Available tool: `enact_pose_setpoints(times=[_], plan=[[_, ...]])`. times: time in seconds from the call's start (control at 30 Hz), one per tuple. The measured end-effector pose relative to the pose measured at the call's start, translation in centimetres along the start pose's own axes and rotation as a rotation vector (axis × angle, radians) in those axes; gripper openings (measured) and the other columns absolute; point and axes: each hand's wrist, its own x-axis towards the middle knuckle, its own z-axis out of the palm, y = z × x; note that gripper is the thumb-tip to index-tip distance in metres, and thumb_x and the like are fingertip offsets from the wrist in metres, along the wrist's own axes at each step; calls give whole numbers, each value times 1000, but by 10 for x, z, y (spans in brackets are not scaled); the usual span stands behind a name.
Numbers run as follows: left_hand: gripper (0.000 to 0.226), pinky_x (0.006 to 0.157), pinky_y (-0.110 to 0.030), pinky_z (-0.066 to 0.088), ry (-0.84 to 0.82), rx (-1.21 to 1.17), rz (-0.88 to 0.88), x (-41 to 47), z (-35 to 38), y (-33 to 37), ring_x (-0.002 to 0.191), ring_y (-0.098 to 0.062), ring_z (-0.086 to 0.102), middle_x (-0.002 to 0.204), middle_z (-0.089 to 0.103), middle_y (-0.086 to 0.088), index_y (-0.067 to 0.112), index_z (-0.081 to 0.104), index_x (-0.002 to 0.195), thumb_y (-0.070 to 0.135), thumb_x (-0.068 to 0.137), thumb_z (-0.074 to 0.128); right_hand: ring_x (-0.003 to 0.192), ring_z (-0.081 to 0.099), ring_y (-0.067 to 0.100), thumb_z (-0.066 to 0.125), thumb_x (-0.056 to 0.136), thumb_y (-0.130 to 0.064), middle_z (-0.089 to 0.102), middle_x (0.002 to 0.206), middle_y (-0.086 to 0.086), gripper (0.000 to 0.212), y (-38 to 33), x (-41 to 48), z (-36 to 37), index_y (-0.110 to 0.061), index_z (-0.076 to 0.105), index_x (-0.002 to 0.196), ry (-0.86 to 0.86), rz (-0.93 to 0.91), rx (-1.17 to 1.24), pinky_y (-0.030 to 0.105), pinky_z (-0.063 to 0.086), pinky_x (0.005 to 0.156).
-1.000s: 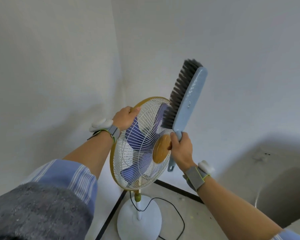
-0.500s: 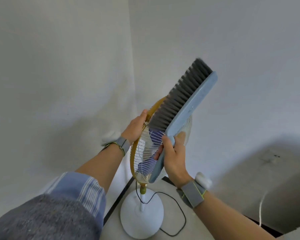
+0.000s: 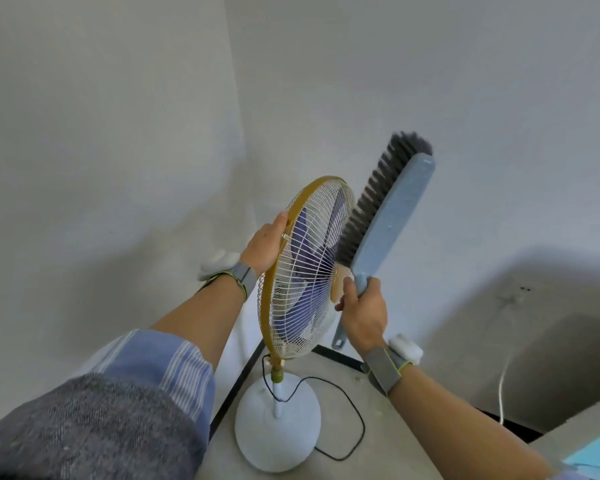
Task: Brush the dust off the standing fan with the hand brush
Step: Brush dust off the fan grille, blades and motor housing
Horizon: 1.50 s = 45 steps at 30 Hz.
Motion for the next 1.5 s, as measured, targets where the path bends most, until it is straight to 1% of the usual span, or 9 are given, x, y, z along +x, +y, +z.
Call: enact_pose_setpoints(times=[0.2,0.37,0.57,0.77,0.97,1.1,1.27,1.37,1.5], plan=[[100,103,-53,42,-16,36,36,3,2,-4,100,-26,64,109,66,-9,21,57,113,91,67,3,60,64,22,53,97,-31,67,71,6,14,7,-44,17,-18,47,92,-249,-52,24,40,52,60],[75,102,-54,44,5,8,33,-2,-7,-6,97,-30,64,105,65,-14,13,53,109,72,86,12,53,56,37,52,97,-23,55,65,21,23,-15,-55,13,-2,48,89,-330,-82,335,44,50,51],[86,98,-52,47,28,-2,14,0,-5,-10,95,-31,65,99,69,-15,11,62,107,76,85,11,46,52,19,49,100,-11,51,61,7,16,-23,-28,5,-5,48,85,-450,145,497,32,48,49],[61,86,-47,48,162,80,9,3,1,-5,78,-30,54,82,57,-14,14,49,74,62,97,20,46,48,20,49,98,-12,46,63,8,17,-9,8,-5,-5,49,83,-217,329,424,31,45,49],[36,70,-32,34,428,303,196,-4,8,5,96,-34,58,115,59,-16,10,54,127,27,106,30,52,53,22,49,99,-16,51,67,9,13,1,29,-28,-5,52,93,-67,401,505,33,49,55],[34,65,-31,38,419,359,329,-5,20,6,85,-30,59,103,58,-11,13,56,119,33,105,33,54,51,20,53,99,-19,51,65,7,15,1,31,-35,-8,52,89,-216,463,629,31,48,56],[41,69,-32,44,388,434,303,-5,22,0,84,-22,56,107,55,-3,19,50,126,48,100,40,48,47,17,52,99,-22,49,58,2,23,3,31,-29,-12,48,79,-416,499,764,29,44,52],[40,78,-40,50,427,408,223,2,18,4,90,-27,58,109,58,-6,20,51,128,47,101,40,50,50,19,50,100,-21,50,63,6,21,14,28,-21,-10,50,83,-555,528,572,25,46,46],[39,85,-44,51,440,325,141,8,7,4,96,-30,61,111,63,-7,22,53,130,45,102,38,45,52,24,49,98,-16,50,62,11,21,56,39,-20,-3,54,81,-507,527,229,26,48,44]])
